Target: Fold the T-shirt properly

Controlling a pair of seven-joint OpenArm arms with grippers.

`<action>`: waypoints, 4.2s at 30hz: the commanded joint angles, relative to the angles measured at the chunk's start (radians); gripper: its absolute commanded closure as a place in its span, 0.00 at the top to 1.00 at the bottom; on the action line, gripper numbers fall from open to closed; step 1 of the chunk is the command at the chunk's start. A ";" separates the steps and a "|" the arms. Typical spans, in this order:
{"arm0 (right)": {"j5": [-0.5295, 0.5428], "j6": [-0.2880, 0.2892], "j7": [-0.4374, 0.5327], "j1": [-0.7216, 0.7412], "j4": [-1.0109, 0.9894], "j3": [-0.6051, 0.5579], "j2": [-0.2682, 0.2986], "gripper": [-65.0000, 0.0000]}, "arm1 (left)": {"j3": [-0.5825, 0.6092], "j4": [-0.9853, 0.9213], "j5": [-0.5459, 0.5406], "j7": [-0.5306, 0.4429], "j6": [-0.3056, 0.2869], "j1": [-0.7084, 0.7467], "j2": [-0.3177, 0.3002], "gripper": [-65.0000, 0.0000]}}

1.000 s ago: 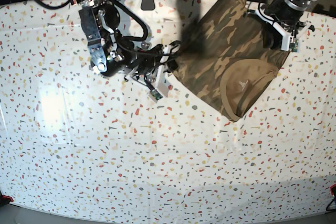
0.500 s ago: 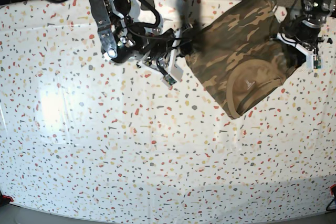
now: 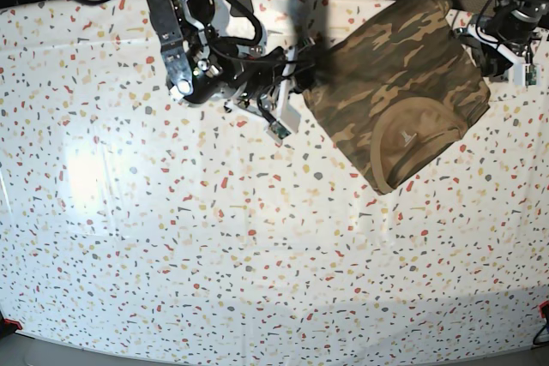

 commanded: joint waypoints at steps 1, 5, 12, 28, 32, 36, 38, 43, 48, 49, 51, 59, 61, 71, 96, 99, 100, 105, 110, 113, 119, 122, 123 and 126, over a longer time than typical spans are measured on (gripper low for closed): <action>-0.006 0.007 -0.006 0.008 0.013 0.000 -0.002 0.00 | -0.005 0.015 -0.004 -0.024 0.003 0.006 0.006 0.12; -0.005 0.007 -0.006 0.008 0.013 0.000 -0.007 0.00 | -0.005 -0.013 -0.002 -0.058 -0.036 -0.001 0.078 0.12; -0.003 0.007 -0.006 0.008 0.013 0.001 -0.008 0.00 | -0.004 -0.079 0.038 -0.062 -0.072 -0.060 0.119 0.10; -0.002 0.006 -0.107 0.007 0.121 0.002 -0.002 0.00 | 0.216 -0.130 0.080 -0.025 -0.032 -0.322 0.126 0.10; 0.000 0.006 -0.141 -0.018 0.127 0.023 0.010 0.00 | 0.228 -0.236 0.105 -0.026 -0.014 -0.391 0.122 0.11; 0.005 0.007 -0.121 -0.078 0.129 0.064 0.014 0.00 | 0.227 -0.291 0.102 -0.032 -0.014 -0.448 0.092 0.11; 0.005 0.008 -0.077 -0.109 0.139 0.078 0.014 0.00 | 0.227 -0.289 0.098 -0.031 -0.015 -0.469 0.074 0.11; 0.006 0.018 -0.050 -0.154 0.200 0.079 0.014 0.00 | 0.227 -0.259 0.036 -0.019 -0.015 -0.504 0.030 0.11; 0.005 0.018 -0.057 -0.154 0.286 0.080 0.014 0.00 | 0.211 -0.162 0.034 0.026 -0.014 -0.497 -0.040 0.11; 0.005 0.018 -0.059 -0.154 0.307 0.080 0.014 0.00 | 0.198 -0.139 0.034 0.039 -0.014 -0.495 -0.051 0.11; 0.005 0.017 -0.063 -0.154 0.346 0.080 0.014 0.00 | 0.164 -0.101 0.034 0.069 -0.014 -0.492 -0.063 0.11; 0.006 -0.002 -0.058 -0.154 0.451 0.080 0.014 0.00 | 0.079 -0.087 -0.145 0.132 -0.076 -0.449 -0.062 0.11; 0.005 -0.002 -0.056 -0.154 0.451 0.080 0.014 0.00 | 0.080 -0.087 -0.217 0.124 -0.165 -0.417 -0.051 0.11; 0.005 -0.002 -0.055 -0.154 0.451 0.080 0.014 0.00 | 0.080 -0.087 -0.219 0.058 -0.256 -0.366 0.075 0.10; 0.001 -0.002 -0.085 -0.153 0.451 0.080 0.014 0.00 | 0.077 -0.199 0.117 -0.031 -0.061 -0.452 0.095 0.11; 0.001 -0.002 -0.084 -0.151 0.451 0.080 0.014 0.00 | 0.077 -0.151 0.013 -0.023 -0.064 -0.446 0.064 0.09; 0.000 -0.002 -0.084 -0.151 0.451 0.080 0.014 0.00 | 0.077 -0.137 -0.018 -0.017 -0.064 -0.443 0.060 0.08; 0.001 -0.002 -0.076 -0.151 0.451 0.080 0.014 0.00 | 0.087 -0.118 -0.139 -0.005 -0.301 -0.420 0.063 0.08; -0.006 -0.002 -0.078 -0.149 0.451 0.080 0.014 0.00 | 0.119 -0.132 0.021 -0.042 -0.311 -0.417 0.121 0.08; -0.005 -0.002 -0.080 -0.149 0.451 0.080 0.014 0.00 | 0.119 -0.177 0.153 -0.087 -0.227 -0.428 0.157 0.08; -0.003 -0.002 -0.134 -0.149 0.451 0.080 0.014 0.00 | 0.119 -0.386 0.213 -0.091 -0.165 -0.512 0.156 0.08; -0.002 -0.002 -0.134 -0.149 0.451 0.080 0.014 0.00 | 0.119 -0.488 0.162 -0.077 -0.166 -0.539 0.156 0.08; -0.002 -0.002 -0.133 -0.149 0.451 0.080 0.014 0.00 | 0.119 -0.507 0.150 -0.078 -0.172 -0.540 0.156 0.08; -0.002 -0.002 -0.132 -0.149 0.451 0.080 0.014 0.00 | 0.119 -0.512 0.112 -0.077 -0.181 -0.537 0.156 0.08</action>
